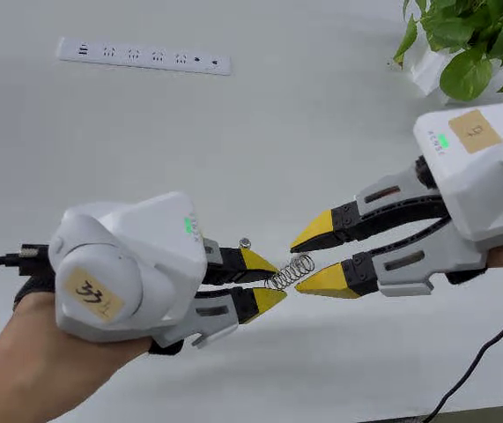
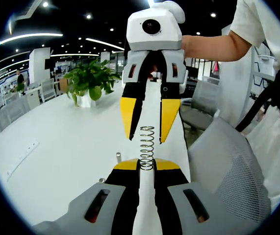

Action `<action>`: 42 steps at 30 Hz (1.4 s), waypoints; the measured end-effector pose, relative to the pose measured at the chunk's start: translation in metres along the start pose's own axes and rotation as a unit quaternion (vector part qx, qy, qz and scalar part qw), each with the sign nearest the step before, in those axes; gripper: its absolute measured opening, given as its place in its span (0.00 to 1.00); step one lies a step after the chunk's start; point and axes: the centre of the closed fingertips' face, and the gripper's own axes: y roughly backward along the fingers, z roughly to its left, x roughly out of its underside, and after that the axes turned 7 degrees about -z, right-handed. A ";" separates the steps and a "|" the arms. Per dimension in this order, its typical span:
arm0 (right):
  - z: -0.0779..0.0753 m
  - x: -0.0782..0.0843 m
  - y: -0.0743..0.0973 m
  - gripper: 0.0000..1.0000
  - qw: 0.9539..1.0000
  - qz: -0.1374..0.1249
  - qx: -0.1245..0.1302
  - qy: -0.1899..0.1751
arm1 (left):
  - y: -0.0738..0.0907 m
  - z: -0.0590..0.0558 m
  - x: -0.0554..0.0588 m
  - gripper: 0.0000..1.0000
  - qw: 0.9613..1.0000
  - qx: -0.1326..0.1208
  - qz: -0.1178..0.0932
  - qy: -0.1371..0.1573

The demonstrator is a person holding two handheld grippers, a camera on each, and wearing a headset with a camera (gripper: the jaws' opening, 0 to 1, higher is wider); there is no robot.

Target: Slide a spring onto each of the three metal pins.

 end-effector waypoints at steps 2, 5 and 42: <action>0.001 -0.001 -0.003 0.16 1.000 0.014 -0.014 0.015 | 0.000 0.000 0.000 0.06 1.000 -0.001 0.000 -0.001; 0.003 0.000 -0.004 0.15 0.998 0.033 -0.032 0.035 | -0.001 0.001 -0.001 0.06 1.000 -0.002 -0.002 0.000; 0.003 0.010 -0.013 0.07 0.992 0.083 -0.066 0.064 | -0.001 0.001 0.001 0.07 1.000 -0.001 -0.009 0.006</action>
